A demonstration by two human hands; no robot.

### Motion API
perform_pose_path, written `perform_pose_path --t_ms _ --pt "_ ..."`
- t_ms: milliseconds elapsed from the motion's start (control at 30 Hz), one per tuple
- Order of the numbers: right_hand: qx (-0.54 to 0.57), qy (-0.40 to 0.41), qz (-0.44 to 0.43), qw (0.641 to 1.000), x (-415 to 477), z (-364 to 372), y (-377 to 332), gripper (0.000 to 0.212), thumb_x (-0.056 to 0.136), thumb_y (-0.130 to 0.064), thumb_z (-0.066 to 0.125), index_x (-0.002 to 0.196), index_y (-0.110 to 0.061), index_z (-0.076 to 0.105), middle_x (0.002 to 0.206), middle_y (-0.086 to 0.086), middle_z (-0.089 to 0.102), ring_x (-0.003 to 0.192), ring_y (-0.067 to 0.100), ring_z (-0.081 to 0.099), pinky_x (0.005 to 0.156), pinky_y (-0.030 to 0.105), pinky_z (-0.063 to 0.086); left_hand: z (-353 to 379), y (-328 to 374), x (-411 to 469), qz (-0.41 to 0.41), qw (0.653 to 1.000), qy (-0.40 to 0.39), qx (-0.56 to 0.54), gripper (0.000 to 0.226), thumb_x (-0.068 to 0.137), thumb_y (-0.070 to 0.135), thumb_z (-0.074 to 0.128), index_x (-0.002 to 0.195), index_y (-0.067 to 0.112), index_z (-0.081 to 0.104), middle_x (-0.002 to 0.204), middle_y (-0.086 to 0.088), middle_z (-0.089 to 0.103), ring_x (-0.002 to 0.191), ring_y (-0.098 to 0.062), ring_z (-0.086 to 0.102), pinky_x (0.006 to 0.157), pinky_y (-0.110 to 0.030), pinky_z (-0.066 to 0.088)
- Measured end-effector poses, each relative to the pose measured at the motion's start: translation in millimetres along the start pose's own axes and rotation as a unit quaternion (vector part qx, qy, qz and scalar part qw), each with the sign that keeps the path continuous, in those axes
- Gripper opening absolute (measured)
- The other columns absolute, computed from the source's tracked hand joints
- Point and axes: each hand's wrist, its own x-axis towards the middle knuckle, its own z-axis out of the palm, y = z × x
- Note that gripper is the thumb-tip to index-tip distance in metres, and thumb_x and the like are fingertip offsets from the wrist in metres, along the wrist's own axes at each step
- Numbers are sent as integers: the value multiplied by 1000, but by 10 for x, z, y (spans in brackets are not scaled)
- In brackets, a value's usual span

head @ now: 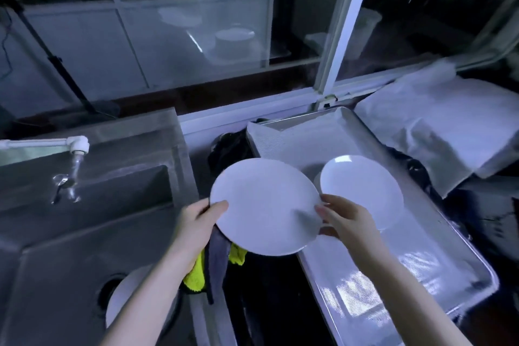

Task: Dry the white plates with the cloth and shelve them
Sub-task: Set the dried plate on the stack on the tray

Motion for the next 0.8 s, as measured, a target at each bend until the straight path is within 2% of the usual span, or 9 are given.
perform_pose_path --t_ms 67,133,233,267,367,500,600,667,800 --pt "12 38 0 999 48 -226 77 25 85 -3 71 101 -22 76 81 6 76 70 17 72 67 33 61 304 32 49 15 999 -22 23 12 89 19 67 83 15 77 87 3 77 80 -14 69 69 -28 51" --pt "35 66 1 997 116 -490 150 31 83 -1 72 104 -24 75 85 2 77 72 17 72 73 37 61 597 58 116 34 996 -64 43 10 91 21 66 90 20 76 90 7 77 81 -5 70 66 -18 51" --pt "56 106 0 993 230 -871 238 37 83 5 68 97 -29 74 79 -5 77 64 9 68 70 29 60 1009 68 227 41 982 -161 86 12 91 26 67 103 29 68 96 16 75 86 2 69 65 -8 47" --pt "60 120 2 991 274 -998 287 39 83 6 67 95 -30 74 76 -7 76 62 7 67 71 29 59 1137 66 256 34 976 -194 97 17 88 30 67 105 30 66 100 18 73 93 2 67 68 -9 47" --pt "58 153 18 986 408 -1349 428 42 82 5 67 96 -33 78 76 -7 75 65 7 63 82 42 56 1459 36 362 14 957 -262 125 39 68 41 60 106 37 67 110 20 71 107 4 61 88 -19 44" --pt "56 161 19 985 562 -1614 553 60 81 5 66 80 -54 75 68 -17 70 60 1 59 74 32 50 1774 14 453 14 934 -309 181 51 73 32 57 122 43 60 122 17 68 116 -6 62 107 -39 43" --pt "58 175 34 982 721 -1691 639 61 80 3 67 74 -58 73 64 -20 70 59 -1 59 77 31 51 1943 -5 529 22 925 -307 223 57 76 28 52 129 50 54 124 21 66 119 -5 59 111 -38 39" --pt "49 187 49 980 843 -1723 693 58 79 0 69 71 -57 73 56 -16 66 58 5 60 77 33 51 2027 -19 581 17 927 -286 243 62 74 30 49 132 51 51 127 26 62 122 -2 55 114 -36 35" --pt "28 176 46 983 1032 -1727 762 60 77 -2 67 72 -62 70 50 -14 53 61 14 47 71 29 43 2125 -52 648 5 921 -274 278 67 75 31 46 141 45 43 137 27 53 130 -2 45 116 -34 30"
